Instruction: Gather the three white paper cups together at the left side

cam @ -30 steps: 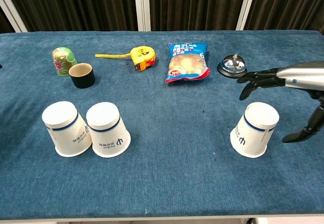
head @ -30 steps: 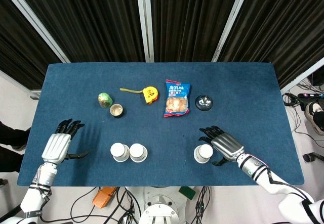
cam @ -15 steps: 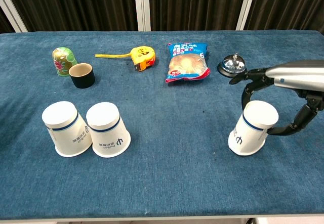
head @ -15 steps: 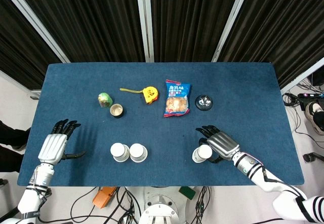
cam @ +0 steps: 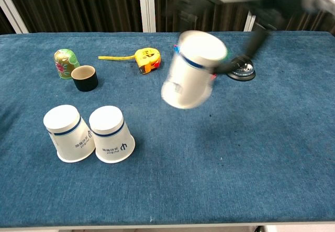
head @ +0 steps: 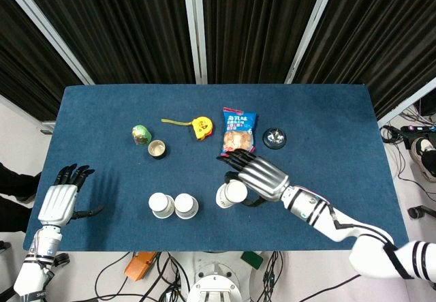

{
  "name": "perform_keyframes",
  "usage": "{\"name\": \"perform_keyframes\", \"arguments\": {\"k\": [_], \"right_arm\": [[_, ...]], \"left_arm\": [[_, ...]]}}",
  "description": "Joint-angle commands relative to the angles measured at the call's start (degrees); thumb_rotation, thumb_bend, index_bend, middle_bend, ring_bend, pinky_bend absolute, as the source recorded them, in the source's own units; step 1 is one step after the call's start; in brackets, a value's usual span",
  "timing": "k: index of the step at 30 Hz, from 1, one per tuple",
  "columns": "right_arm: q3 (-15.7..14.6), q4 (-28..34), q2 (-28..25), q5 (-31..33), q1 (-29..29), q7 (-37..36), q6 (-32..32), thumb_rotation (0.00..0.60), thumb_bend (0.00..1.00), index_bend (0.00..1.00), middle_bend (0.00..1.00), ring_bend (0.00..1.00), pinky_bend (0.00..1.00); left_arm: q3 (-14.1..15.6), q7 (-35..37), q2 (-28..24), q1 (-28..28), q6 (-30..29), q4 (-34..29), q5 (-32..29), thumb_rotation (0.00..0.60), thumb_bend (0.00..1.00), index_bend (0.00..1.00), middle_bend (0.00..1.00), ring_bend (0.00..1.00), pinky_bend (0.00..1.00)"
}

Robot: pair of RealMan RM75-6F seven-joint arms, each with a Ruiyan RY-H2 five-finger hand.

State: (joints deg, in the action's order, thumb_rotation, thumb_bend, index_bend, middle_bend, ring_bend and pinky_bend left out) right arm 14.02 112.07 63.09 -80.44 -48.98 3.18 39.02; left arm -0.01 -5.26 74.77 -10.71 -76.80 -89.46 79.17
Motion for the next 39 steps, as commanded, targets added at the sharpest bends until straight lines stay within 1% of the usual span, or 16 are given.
{"name": "perform_keyframes", "arguments": {"k": [1,4,7,10,14,19,23,27,31,34,39], "right_arm": [[4.48,-1.03,3.72,7.95,-8.31,1.9,-6.22,0.6,0.44,0.46,0.11,0.0,0.12],[5.28,-3.46,7.25,13.91,-13.87,4.46,-8.75,0.6,0.44,0.45,0.11,0.0,0.12],[5.04,-5.93,10.48,19.39,-18.93,7.46,-9.54,0.6,0.44,0.45,0.11,0.0,0.12],[3.67,-8.47,12.99,25.39,-23.96,10.88,-9.74,0.6,0.44,0.44,0.11,0.0,0.12],[1.07,-11.17,16.26,33.27,-30.18,15.03,-8.52,0.6,0.44,0.43,0.11,0.0,0.12],[-1.51,-12.44,18.75,39.48,-35.37,18.51,-6.07,0.6,0.44,0.42,0.11,0.0,0.12],[-2.95,-13.15,20.1,42.44,-37.52,20.1,-3.93,0.6,0.44,0.41,0.11,0.0,0.12],[-3.98,-13.82,20.94,44.2,-38.81,20.64,-3.17,0.6,0.44,0.39,0.11,0.0,0.12],[-4.21,-13.86,21.31,44.06,-38.94,20.1,-2.47,0.6,0.44,0.31,0.11,0.0,0.11],[-4.17,-13.48,21.16,42.89,-38.55,19.42,-2.1,0.6,0.44,0.21,0.11,0.0,0.09],[-3.71,-10.52,18.68,40.01,-36.64,17.49,-0.97,0.6,0.44,0.1,0.1,0.0,0.08]], "left_arm": [[-0.01,0.01,-0.03,0.2,0.06,-0.07,-0.26,0.465,0.14,0.17,0.1,0.0,0.0],[-0.07,0.07,-0.07,0.38,0.19,-0.05,-0.42,0.466,0.14,0.17,0.1,0.0,0.0],[-0.12,0.21,-0.08,0.58,0.29,0.04,-0.56,0.463,0.14,0.17,0.1,0.0,0.0],[-0.19,0.45,-0.05,0.76,0.55,0.27,-0.89,0.463,0.14,0.17,0.1,0.0,0.0],[-0.3,0.92,0.06,0.96,0.8,0.62,-1.12,0.462,0.14,0.17,0.1,0.0,0.0],[-0.42,1.49,0.24,1.2,1.02,1.17,-1.29,0.462,0.14,0.17,0.1,0.0,0.0],[-0.48,1.84,0.39,1.32,1.21,1.42,-1.31,0.463,0.14,0.17,0.1,0.0,0.0],[-0.54,2.14,0.6,1.37,1.36,1.77,-1.17,0.463,0.14,0.17,0.1,0.0,0.0],[-0.66,2.47,0.71,1.51,1.28,2.03,-1.1,0.463,0.14,0.17,0.1,0.0,0.0],[-0.77,2.56,0.74,1.55,1.29,2.1,-1.08,0.465,0.14,0.17,0.1,0.0,0.0],[-0.95,2.43,0.64,1.37,1.61,1.99,-0.95,0.462,0.14,0.17,0.1,0.0,0.0]]}}
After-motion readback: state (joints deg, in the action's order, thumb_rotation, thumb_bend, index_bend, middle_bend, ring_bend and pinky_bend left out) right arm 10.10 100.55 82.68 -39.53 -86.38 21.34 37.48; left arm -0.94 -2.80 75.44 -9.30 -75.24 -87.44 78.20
